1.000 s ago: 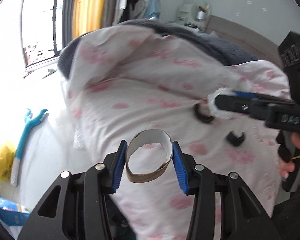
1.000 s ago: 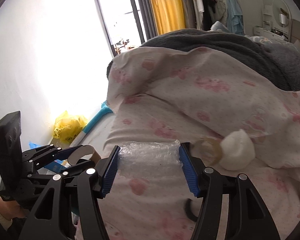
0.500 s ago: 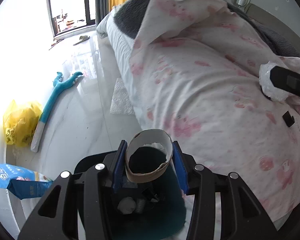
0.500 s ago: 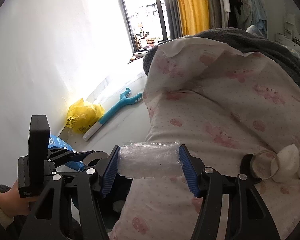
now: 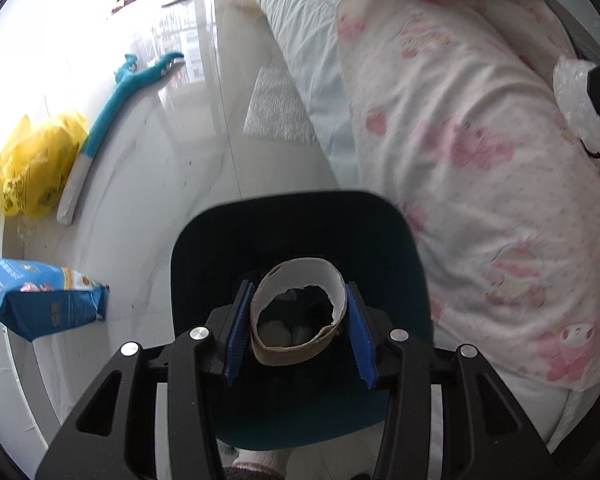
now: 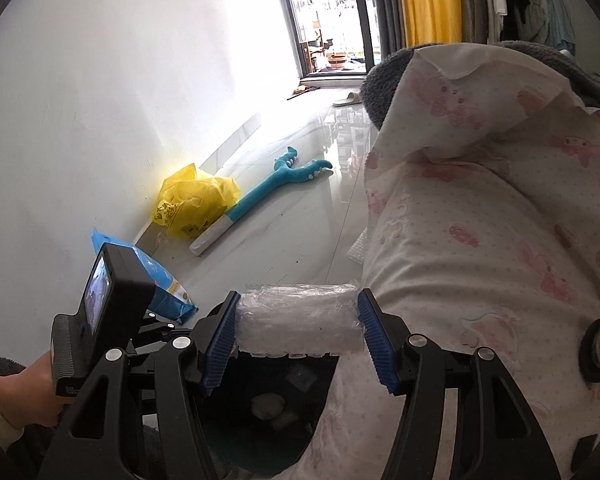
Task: Collect trash
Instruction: 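Open the left tool to drop the tube while the right tool releases the plastic bag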
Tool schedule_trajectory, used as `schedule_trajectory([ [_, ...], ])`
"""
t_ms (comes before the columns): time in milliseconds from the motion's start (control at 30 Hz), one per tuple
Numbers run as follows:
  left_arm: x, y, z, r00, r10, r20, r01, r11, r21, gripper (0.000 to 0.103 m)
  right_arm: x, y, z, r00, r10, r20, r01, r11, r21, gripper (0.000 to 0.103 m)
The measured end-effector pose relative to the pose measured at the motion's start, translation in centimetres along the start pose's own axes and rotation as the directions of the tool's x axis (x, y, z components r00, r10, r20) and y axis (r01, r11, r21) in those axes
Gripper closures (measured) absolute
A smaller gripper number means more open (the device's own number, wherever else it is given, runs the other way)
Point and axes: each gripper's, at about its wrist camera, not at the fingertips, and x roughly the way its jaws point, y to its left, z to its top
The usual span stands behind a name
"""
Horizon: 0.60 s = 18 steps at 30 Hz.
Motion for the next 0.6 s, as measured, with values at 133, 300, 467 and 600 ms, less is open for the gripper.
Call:
schedule_trajectory([
  [133,0.9,0.8,-0.5,0.998,-0.011,-0.055,0.01,1.0,-0.019,0.054,2.0,0.8,-0.1,0.999,0.015,-0.036,-0.016,1.0,-0.004,0.043],
  [300,1.5,1.5,-1.2,0.994,-0.016,-0.104,0.014,1.0,-0.025,0.039,3.9,1.8,-0.2,0.997,0.03,-0.07,-0.031,0.999,-0.015,0.043],
  [467,1.2,2.5,-1.4,0.995,-0.015,-0.102,0.013,1.0,-0.028,0.025,5.6,2.1,-0.1,0.995,0.035,-0.096,-0.036,0.999,-0.014,0.043],
  [600,0.2,3.3,-1.4,0.998,-0.012,-0.061,0.009,0.999,-0.046,0.02,6.7,2.6,-0.2,0.993,0.034,-0.114,-0.036,0.999,-0.015,0.043],
])
